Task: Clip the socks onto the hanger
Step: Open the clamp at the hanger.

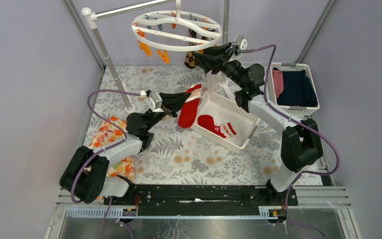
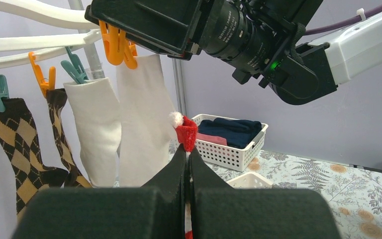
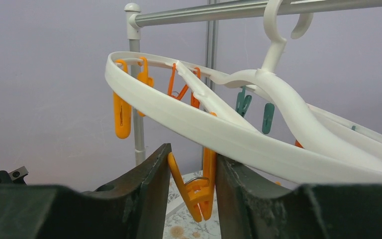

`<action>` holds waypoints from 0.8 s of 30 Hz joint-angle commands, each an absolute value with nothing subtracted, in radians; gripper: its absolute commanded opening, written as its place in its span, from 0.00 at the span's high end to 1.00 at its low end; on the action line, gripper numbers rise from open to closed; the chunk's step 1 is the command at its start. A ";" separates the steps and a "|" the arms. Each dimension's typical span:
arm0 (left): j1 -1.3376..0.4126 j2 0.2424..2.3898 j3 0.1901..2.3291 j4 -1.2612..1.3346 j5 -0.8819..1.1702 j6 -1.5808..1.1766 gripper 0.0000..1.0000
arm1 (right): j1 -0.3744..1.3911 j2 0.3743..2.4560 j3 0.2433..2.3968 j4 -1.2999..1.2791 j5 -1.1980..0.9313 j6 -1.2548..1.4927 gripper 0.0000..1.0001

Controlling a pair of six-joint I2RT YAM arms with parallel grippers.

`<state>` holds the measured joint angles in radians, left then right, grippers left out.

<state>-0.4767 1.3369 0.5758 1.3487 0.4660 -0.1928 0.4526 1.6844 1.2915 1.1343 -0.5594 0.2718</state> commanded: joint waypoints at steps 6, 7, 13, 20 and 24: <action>-0.468 1.333 0.568 1.420 0.470 -0.199 1.00 | 0.463 1.679 1.345 1.148 -0.551 0.296 0.74; -0.466 1.336 0.572 1.419 0.470 -0.201 1.00 | 0.463 1.676 1.347 1.143 -0.550 0.301 0.76; -0.445 1.347 0.641 1.369 0.476 -0.265 1.00 | 0.463 1.665 1.376 1.069 -0.551 0.336 0.91; -0.426 1.365 0.723 1.287 0.435 -0.323 1.00 | 0.463 1.641 1.404 0.955 -0.497 0.393 1.00; -0.426 1.365 0.746 1.231 0.370 -0.316 1.00 | 0.464 1.627 1.427 0.877 -0.454 0.434 1.00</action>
